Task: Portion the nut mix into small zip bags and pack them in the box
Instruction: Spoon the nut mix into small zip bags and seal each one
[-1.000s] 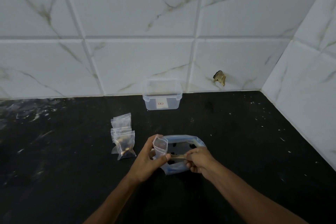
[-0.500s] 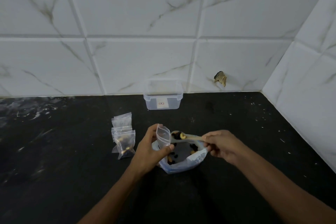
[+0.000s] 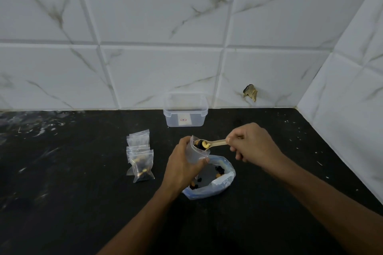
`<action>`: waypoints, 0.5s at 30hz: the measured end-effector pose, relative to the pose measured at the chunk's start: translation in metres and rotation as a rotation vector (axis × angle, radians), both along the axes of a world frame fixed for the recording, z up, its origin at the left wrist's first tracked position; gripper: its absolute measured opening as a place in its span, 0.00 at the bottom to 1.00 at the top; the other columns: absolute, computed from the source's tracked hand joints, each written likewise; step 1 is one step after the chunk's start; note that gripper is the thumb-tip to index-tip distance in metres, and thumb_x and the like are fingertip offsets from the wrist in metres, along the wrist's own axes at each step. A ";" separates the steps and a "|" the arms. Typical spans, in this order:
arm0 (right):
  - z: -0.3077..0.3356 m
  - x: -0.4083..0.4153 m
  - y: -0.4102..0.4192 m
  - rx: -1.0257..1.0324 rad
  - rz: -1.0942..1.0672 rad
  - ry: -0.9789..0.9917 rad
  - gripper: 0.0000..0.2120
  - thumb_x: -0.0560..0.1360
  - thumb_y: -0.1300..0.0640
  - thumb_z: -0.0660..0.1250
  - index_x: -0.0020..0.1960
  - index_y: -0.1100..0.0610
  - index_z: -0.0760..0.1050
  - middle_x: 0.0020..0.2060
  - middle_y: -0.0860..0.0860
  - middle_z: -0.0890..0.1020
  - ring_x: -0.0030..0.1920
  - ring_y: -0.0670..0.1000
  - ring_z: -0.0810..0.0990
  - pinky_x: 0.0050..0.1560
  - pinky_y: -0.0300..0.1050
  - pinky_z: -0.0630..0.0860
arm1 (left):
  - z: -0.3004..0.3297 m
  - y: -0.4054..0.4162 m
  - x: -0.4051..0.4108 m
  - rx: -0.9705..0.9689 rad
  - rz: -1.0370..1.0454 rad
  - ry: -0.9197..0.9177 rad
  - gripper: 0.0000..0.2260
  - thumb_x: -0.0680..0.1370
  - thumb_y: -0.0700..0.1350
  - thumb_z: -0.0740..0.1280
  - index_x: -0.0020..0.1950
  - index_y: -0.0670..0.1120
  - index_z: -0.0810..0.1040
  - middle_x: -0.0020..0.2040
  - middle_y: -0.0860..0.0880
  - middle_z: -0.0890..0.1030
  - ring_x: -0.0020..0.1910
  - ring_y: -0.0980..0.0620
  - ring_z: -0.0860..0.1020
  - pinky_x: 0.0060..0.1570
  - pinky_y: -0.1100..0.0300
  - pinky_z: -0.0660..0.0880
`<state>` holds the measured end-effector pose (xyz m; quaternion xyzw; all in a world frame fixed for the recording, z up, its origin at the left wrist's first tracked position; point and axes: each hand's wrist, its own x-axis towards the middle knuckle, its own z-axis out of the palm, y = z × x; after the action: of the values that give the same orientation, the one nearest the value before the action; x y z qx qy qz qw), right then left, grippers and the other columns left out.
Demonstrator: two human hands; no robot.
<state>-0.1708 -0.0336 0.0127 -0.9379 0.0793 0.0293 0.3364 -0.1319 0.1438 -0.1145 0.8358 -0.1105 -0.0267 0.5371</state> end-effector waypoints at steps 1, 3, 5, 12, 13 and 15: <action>-0.002 -0.002 0.006 -0.086 0.042 -0.046 0.07 0.79 0.58 0.63 0.47 0.52 0.80 0.34 0.48 0.81 0.29 0.42 0.79 0.28 0.31 0.72 | 0.000 -0.001 -0.001 -0.008 -0.001 -0.003 0.28 0.70 0.51 0.76 0.66 0.58 0.67 0.60 0.57 0.75 0.59 0.57 0.75 0.58 0.52 0.78; -0.008 -0.008 0.017 -0.218 0.116 -0.121 0.08 0.80 0.57 0.63 0.48 0.51 0.80 0.35 0.47 0.80 0.33 0.43 0.79 0.34 0.33 0.73 | -0.001 -0.003 -0.002 -0.021 -0.002 0.000 0.24 0.71 0.50 0.76 0.59 0.63 0.67 0.56 0.59 0.76 0.57 0.59 0.75 0.58 0.51 0.78; -0.015 -0.012 0.026 -0.318 0.182 -0.163 0.08 0.80 0.57 0.62 0.49 0.53 0.79 0.38 0.48 0.79 0.37 0.44 0.77 0.39 0.37 0.74 | -0.003 -0.004 -0.003 -0.031 -0.004 -0.006 0.24 0.71 0.49 0.76 0.57 0.65 0.66 0.54 0.60 0.77 0.56 0.60 0.76 0.57 0.51 0.78; -0.031 -0.026 0.033 -0.552 0.393 -0.247 0.06 0.74 0.57 0.70 0.50 0.54 0.77 0.42 0.49 0.76 0.34 0.45 0.73 0.32 0.35 0.70 | -0.009 -0.002 -0.004 -0.099 -0.019 0.024 0.26 0.71 0.50 0.76 0.63 0.60 0.67 0.57 0.58 0.77 0.56 0.61 0.77 0.56 0.52 0.79; -0.029 -0.026 0.032 -0.551 0.374 -0.286 0.06 0.73 0.57 0.72 0.49 0.54 0.77 0.40 0.49 0.77 0.32 0.44 0.72 0.30 0.34 0.68 | -0.009 -0.002 -0.005 -0.109 -0.017 0.018 0.25 0.71 0.50 0.76 0.62 0.61 0.67 0.57 0.57 0.78 0.56 0.62 0.77 0.56 0.53 0.79; -0.021 -0.025 0.025 -0.522 0.315 -0.345 0.03 0.77 0.57 0.66 0.50 0.53 0.78 0.41 0.48 0.77 0.35 0.45 0.74 0.34 0.38 0.74 | -0.009 0.000 -0.005 -0.132 -0.007 0.010 0.24 0.72 0.49 0.75 0.60 0.66 0.67 0.57 0.58 0.78 0.56 0.64 0.77 0.55 0.56 0.79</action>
<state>-0.1957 -0.0082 -0.0080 -0.9842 -0.1194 -0.0993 0.0853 -0.1366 0.1441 -0.1232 0.7980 -0.1125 -0.0254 0.5915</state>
